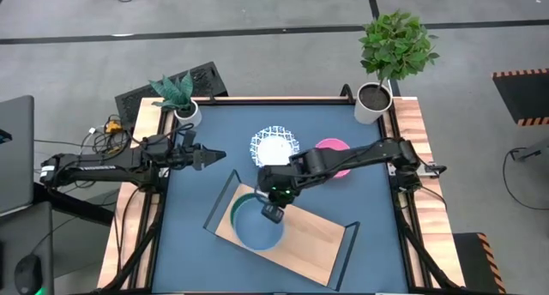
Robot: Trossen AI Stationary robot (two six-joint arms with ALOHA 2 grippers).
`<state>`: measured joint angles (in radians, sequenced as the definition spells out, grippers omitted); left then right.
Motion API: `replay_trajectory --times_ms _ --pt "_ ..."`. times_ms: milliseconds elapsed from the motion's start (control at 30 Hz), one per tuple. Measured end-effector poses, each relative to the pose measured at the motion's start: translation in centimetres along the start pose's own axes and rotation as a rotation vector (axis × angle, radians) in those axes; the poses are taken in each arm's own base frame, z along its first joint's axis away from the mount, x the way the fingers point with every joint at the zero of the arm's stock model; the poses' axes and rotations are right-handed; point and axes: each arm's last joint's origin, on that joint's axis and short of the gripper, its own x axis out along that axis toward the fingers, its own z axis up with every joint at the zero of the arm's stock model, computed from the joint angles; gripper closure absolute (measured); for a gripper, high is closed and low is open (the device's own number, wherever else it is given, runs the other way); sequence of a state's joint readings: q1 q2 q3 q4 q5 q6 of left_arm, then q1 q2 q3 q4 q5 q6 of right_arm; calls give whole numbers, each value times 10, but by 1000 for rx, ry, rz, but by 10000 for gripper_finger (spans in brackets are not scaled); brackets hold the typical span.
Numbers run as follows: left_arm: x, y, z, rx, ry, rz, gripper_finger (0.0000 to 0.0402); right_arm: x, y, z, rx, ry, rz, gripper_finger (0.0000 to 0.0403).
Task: Place and stack bowls onto a shelf
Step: Stack the blue bowl on top of the green bowl on the shelf
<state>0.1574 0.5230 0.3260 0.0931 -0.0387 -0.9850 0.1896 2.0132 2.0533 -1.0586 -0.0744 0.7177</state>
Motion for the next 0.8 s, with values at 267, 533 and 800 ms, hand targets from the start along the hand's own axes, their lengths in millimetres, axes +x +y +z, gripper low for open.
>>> replay_trajectory --times_ms 267,533,800 --pt "0 1 0 3 5 8 255 23 -21 15 49 8 -64 381" --pt "0 1 -1 4 9 14 255 39 -25 13 46 70 -86 381" --pt "0 1 -1 5 9 14 255 38 -32 19 62 55 -91 366"
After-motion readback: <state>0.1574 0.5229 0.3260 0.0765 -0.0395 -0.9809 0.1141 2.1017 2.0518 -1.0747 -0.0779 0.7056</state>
